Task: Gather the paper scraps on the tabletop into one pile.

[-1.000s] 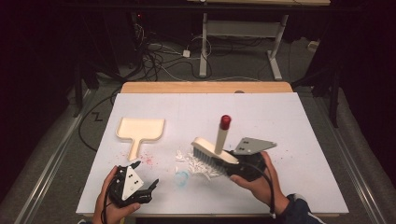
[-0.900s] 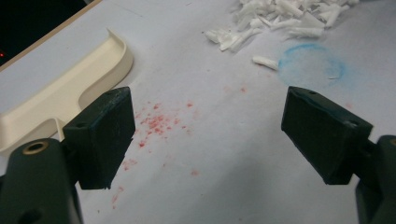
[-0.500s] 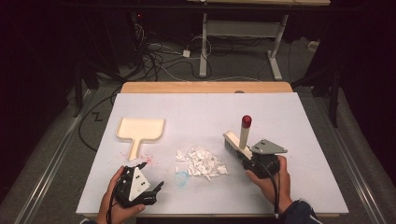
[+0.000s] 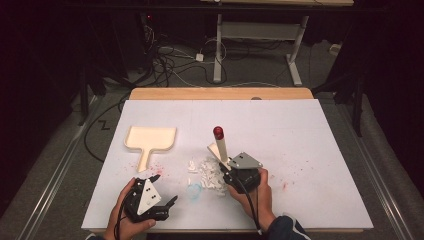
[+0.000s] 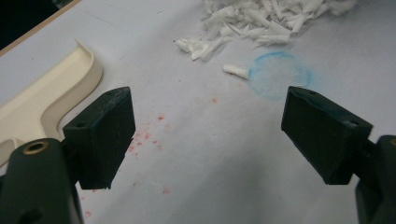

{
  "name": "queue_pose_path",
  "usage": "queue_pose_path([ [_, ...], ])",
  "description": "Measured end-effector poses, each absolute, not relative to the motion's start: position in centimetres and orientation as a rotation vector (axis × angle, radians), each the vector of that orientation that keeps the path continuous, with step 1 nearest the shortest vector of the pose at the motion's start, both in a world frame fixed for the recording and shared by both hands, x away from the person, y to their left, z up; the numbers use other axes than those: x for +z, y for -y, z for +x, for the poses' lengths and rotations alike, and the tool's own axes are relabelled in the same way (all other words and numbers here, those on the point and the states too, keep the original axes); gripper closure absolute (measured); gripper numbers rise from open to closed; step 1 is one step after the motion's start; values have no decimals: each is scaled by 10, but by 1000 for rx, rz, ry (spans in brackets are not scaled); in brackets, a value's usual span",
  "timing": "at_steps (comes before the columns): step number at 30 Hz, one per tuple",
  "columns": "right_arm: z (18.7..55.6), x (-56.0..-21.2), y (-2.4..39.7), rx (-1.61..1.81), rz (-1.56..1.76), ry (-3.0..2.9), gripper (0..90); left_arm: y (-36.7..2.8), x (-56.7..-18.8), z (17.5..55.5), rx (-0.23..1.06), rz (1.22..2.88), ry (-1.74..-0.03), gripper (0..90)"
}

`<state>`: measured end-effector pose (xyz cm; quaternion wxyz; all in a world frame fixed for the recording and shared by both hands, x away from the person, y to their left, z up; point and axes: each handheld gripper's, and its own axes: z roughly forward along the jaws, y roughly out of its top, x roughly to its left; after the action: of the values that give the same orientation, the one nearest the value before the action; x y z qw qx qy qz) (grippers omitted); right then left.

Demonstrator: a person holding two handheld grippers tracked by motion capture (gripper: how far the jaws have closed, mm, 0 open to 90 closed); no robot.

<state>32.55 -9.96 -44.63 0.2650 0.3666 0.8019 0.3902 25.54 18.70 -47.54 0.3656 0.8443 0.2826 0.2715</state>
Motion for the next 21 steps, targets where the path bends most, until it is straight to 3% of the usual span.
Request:
queue_pose_path([
  [8,336,-440,92,1085,953,-2167,679,-187,-476,256,698,2183,-722,165],
  [21,322,-403,182,1209,866,-2285,679,-183,-478,255,732,2229,-695,165],
])
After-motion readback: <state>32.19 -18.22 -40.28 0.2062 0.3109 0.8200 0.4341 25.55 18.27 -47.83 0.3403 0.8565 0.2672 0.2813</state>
